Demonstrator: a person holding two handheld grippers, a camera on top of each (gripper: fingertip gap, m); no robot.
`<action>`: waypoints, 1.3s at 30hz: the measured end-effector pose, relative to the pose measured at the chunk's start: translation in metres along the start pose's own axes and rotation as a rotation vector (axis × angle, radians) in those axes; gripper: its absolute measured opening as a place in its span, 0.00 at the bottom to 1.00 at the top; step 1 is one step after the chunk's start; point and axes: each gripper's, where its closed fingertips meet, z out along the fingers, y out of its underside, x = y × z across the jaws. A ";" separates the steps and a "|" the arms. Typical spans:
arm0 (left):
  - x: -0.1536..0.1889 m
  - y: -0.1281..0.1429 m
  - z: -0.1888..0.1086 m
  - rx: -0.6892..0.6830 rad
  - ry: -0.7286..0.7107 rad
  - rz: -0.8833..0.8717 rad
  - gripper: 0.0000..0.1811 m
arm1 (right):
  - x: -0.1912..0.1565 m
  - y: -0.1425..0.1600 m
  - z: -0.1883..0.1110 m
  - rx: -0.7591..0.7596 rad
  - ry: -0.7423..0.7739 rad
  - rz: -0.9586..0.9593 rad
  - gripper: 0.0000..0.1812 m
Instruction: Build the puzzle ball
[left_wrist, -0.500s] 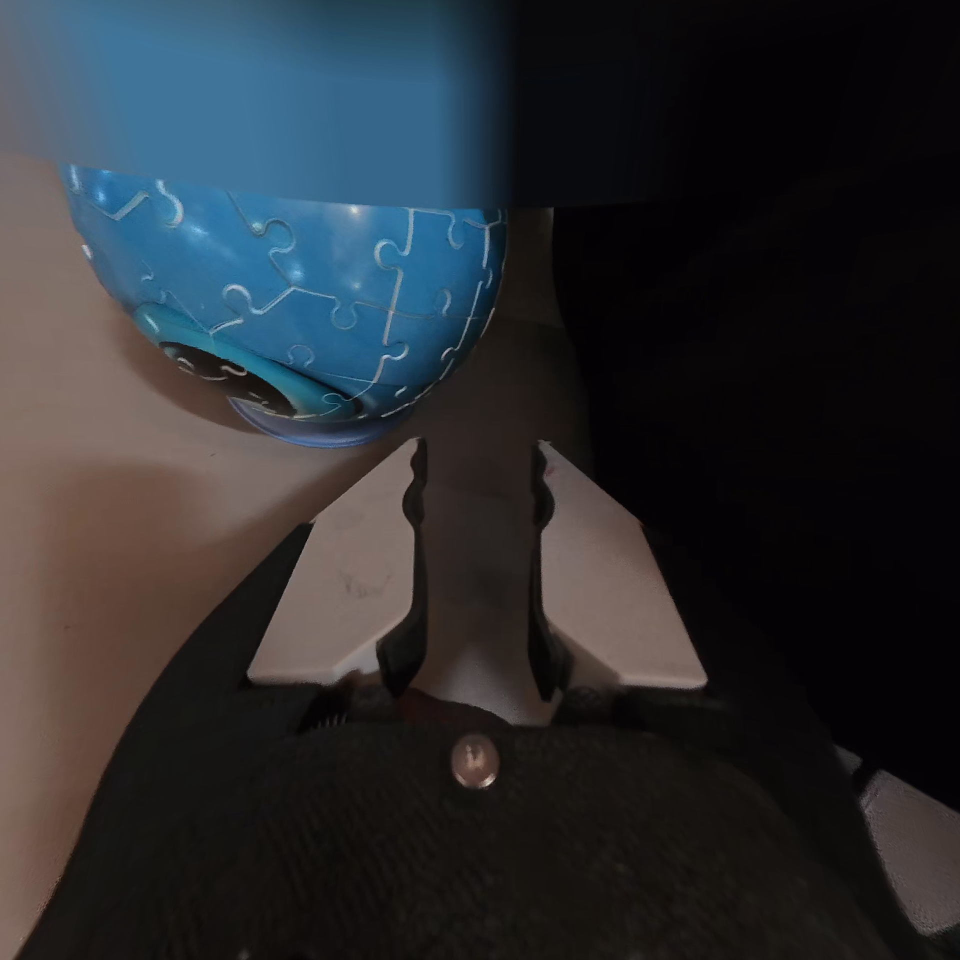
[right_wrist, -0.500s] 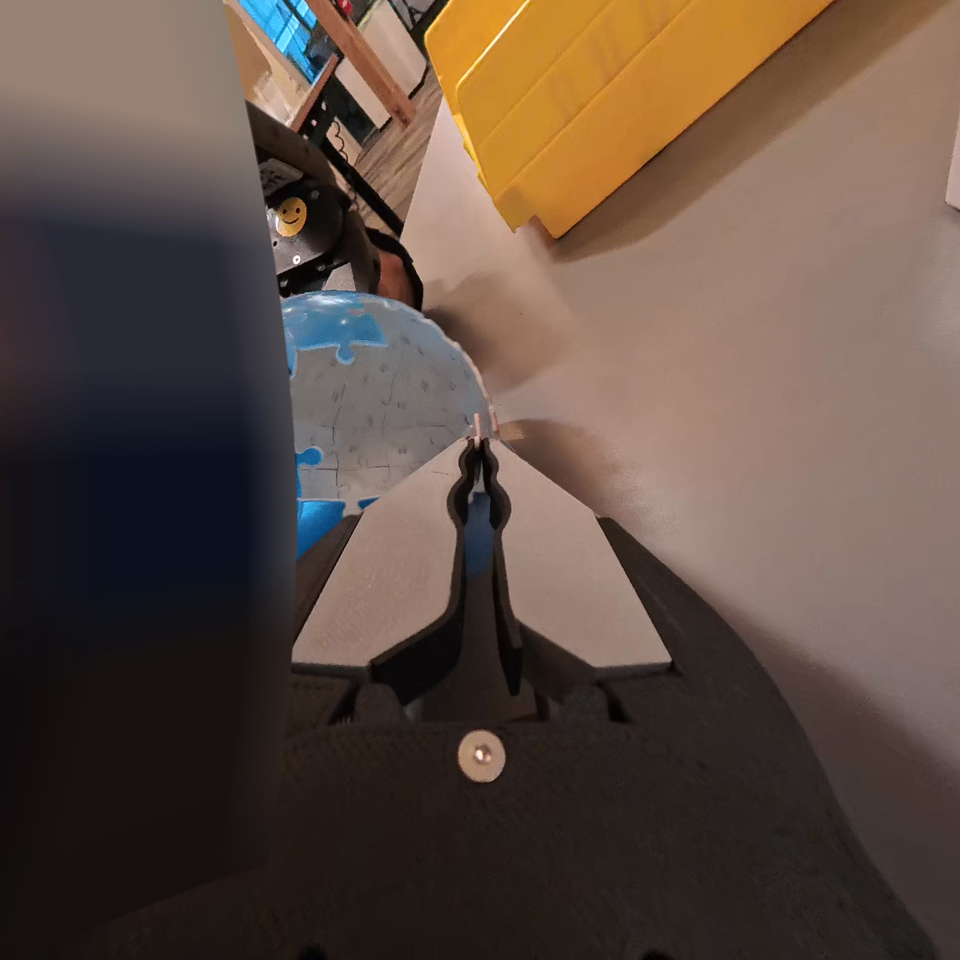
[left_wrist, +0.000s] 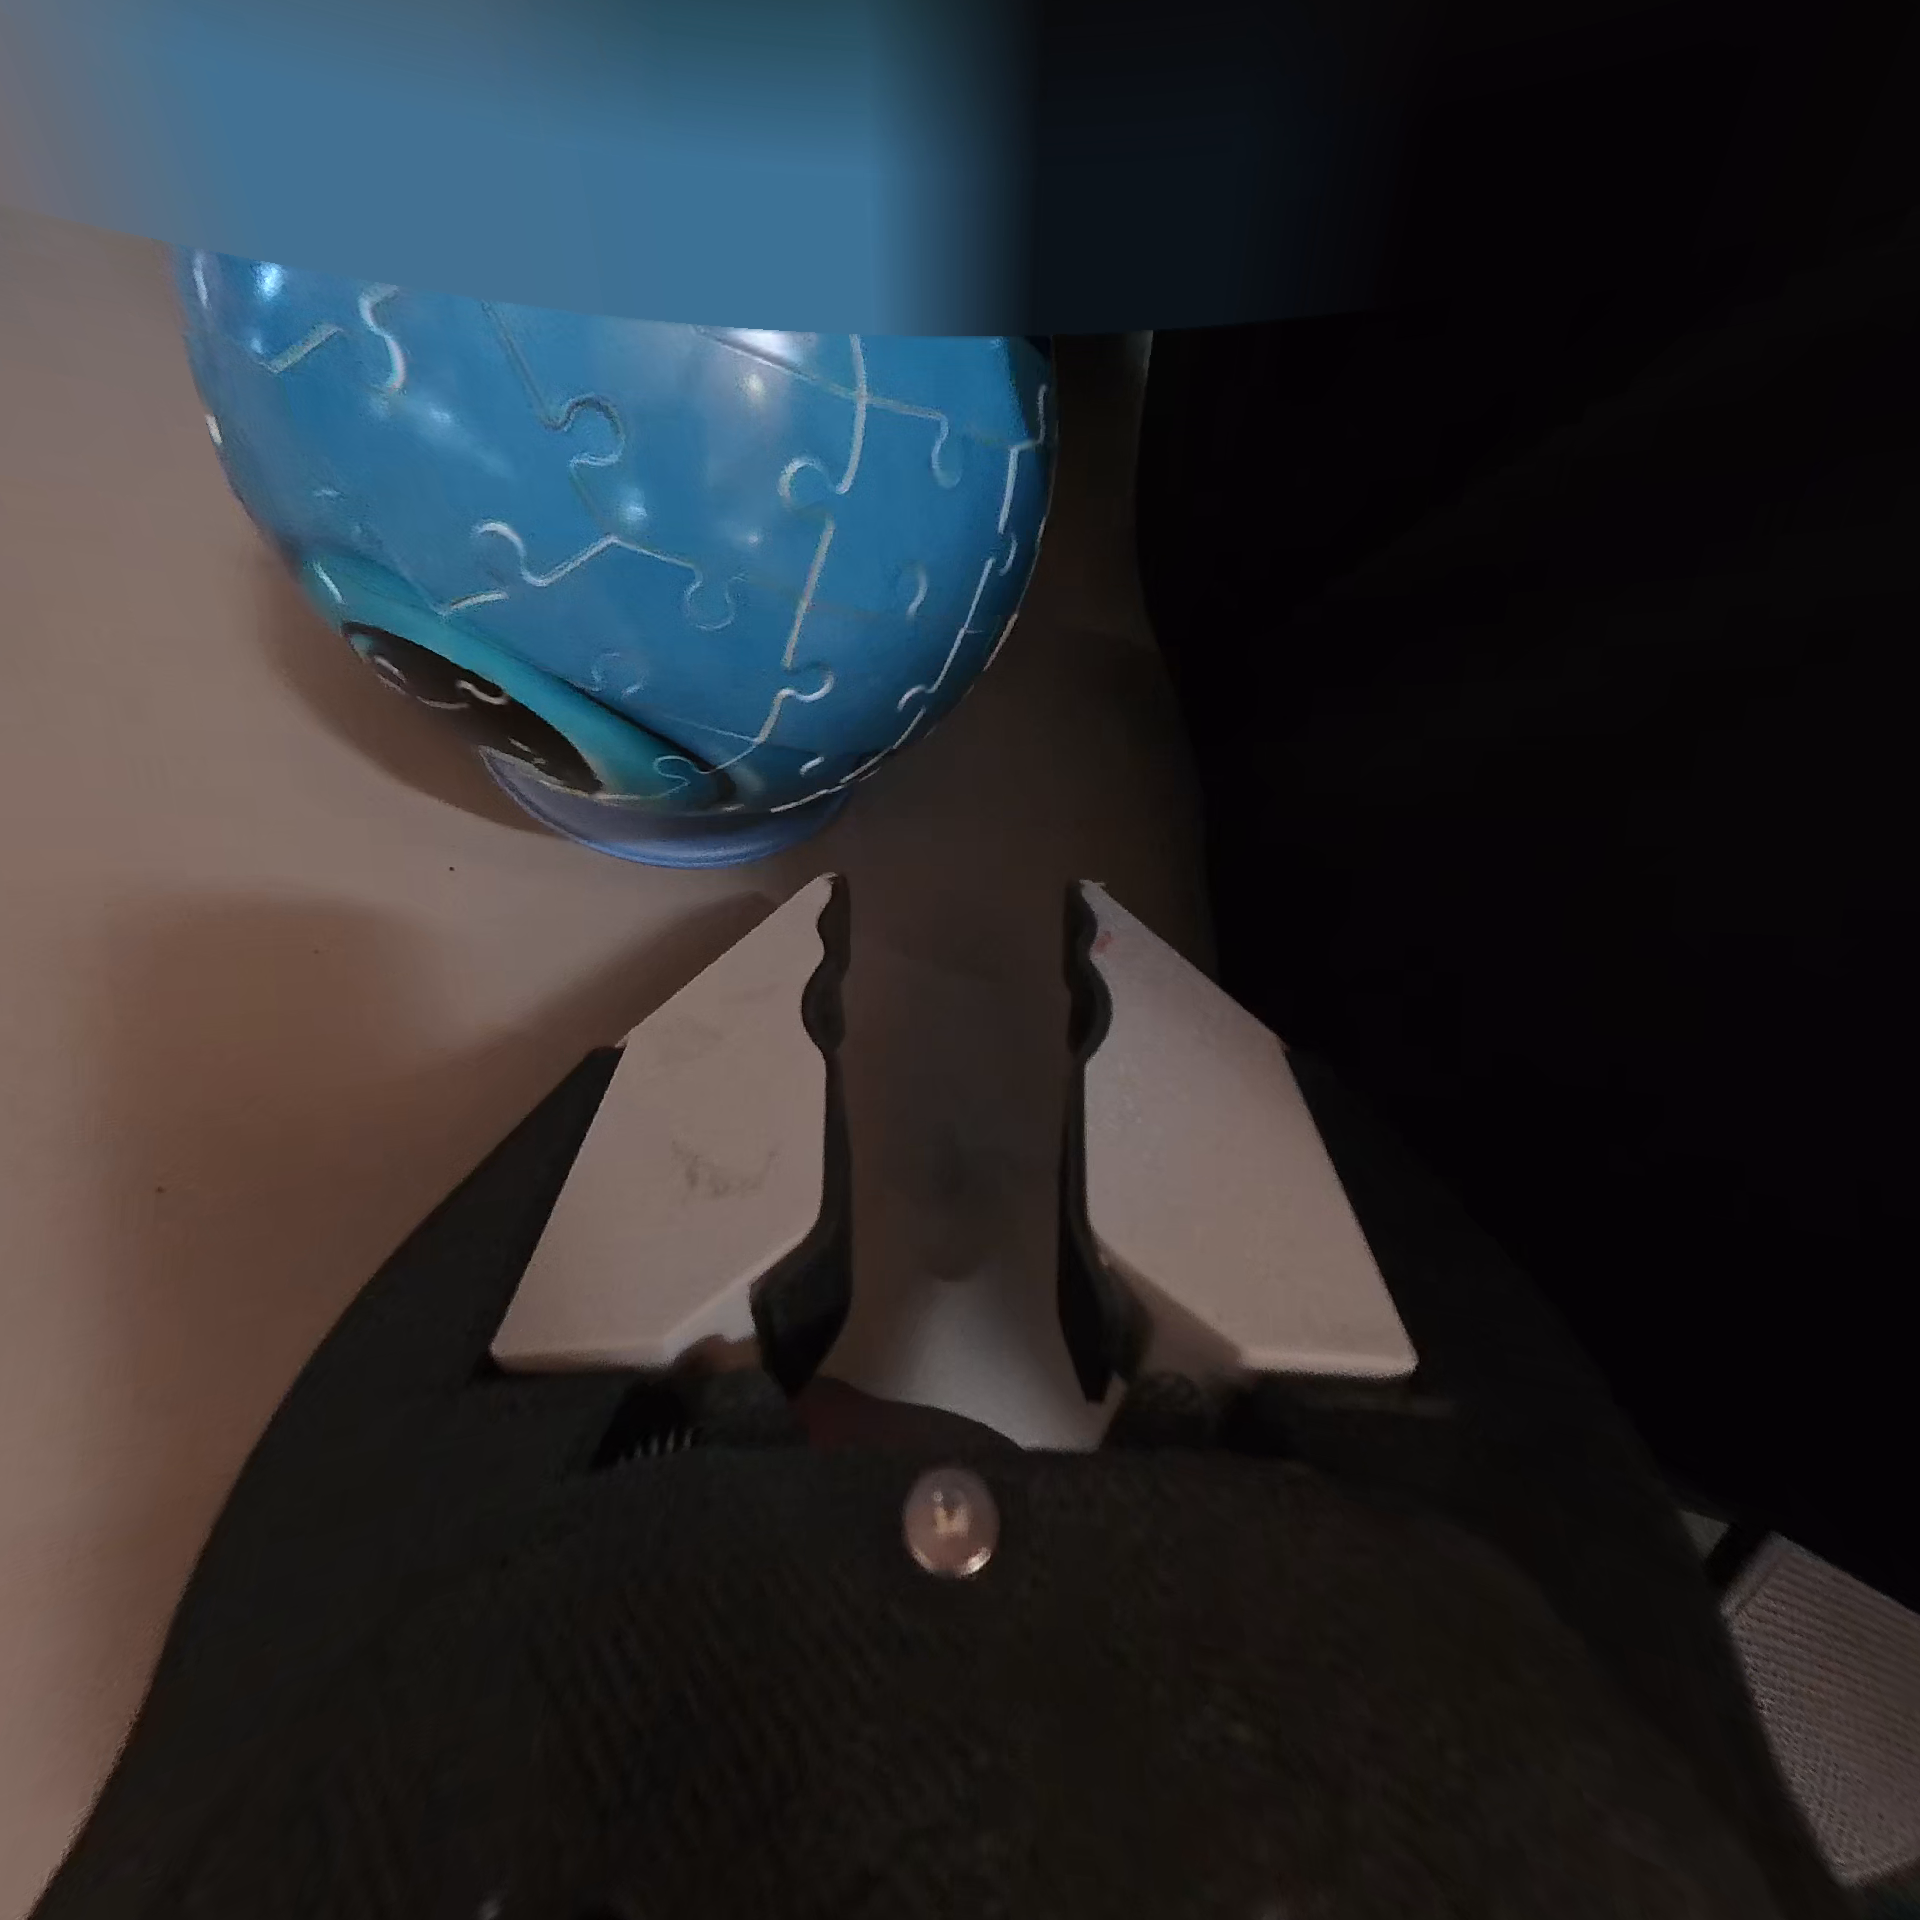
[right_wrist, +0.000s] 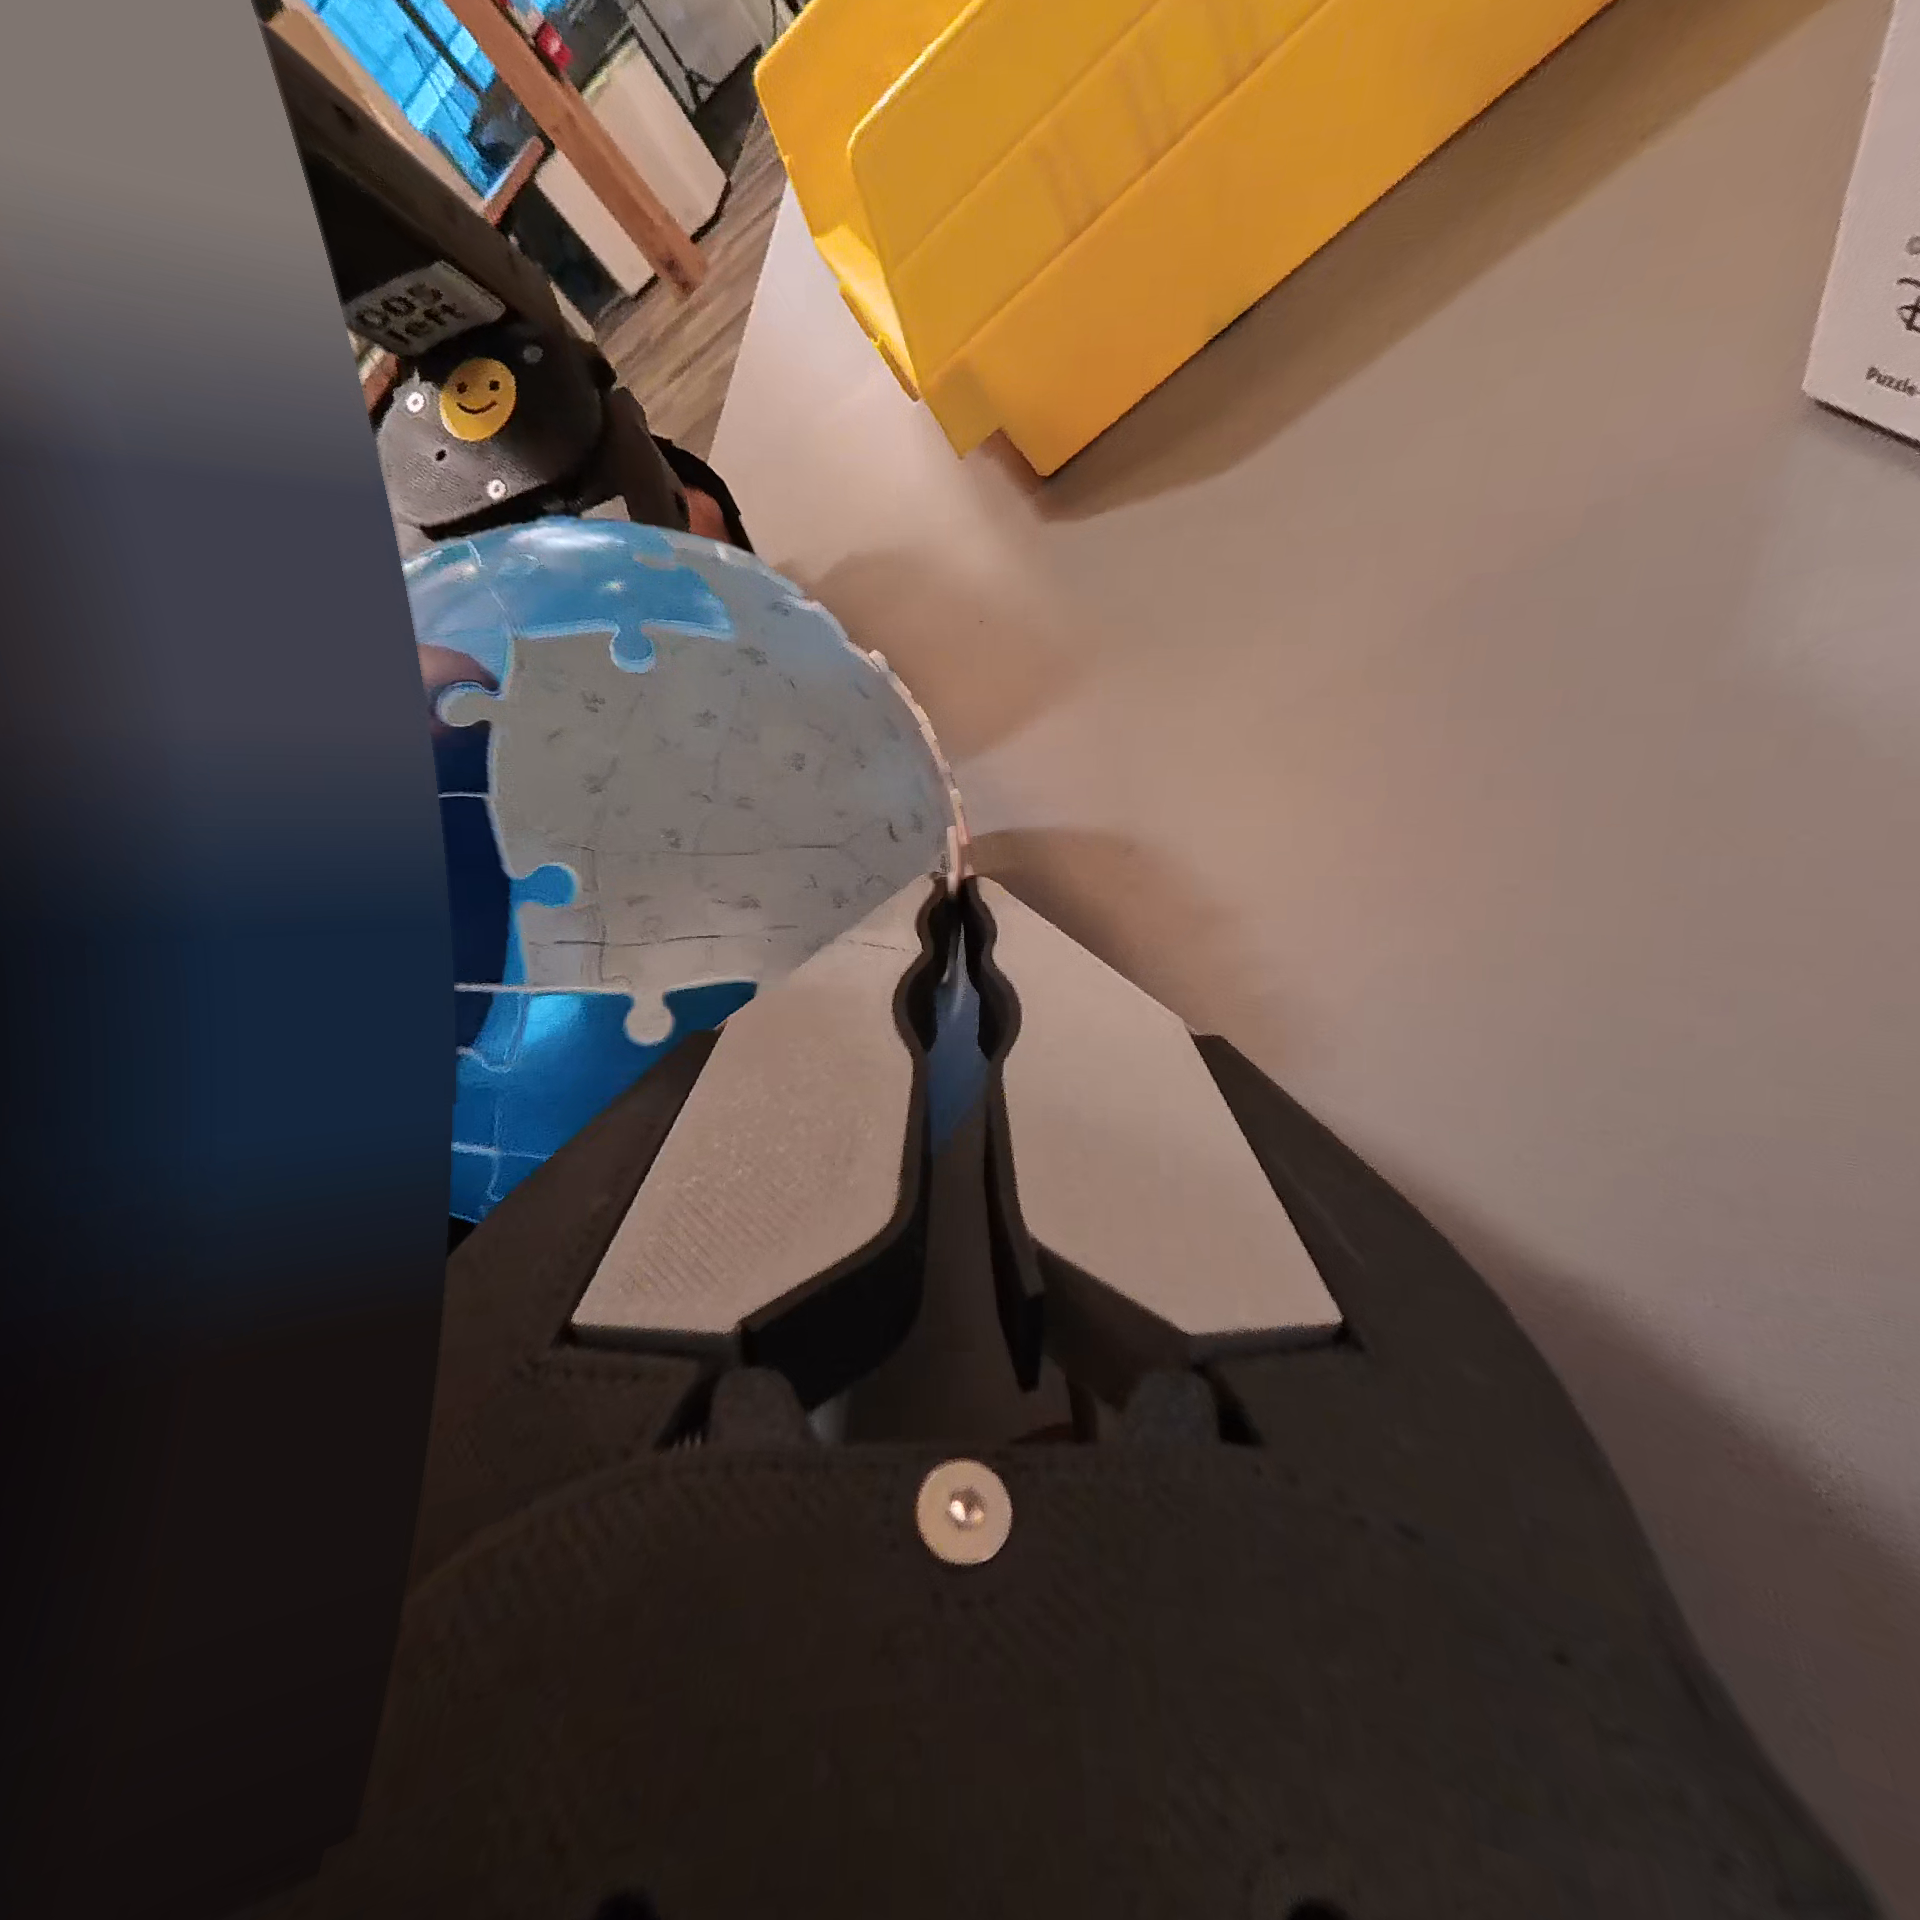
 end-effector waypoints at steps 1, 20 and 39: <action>0.000 0.000 0.000 -0.001 -0.002 0.001 0.22 | -0.001 0.000 0.000 0.009 -0.001 0.008 0.00; 0.002 0.000 0.001 -0.001 0.006 -0.001 0.21 | 0.005 0.003 -0.001 -0.003 0.048 0.003 0.00; -0.094 -0.071 -0.064 0.088 -0.380 -0.245 0.38 | 0.006 0.003 -0.001 0.008 0.080 -0.020 0.00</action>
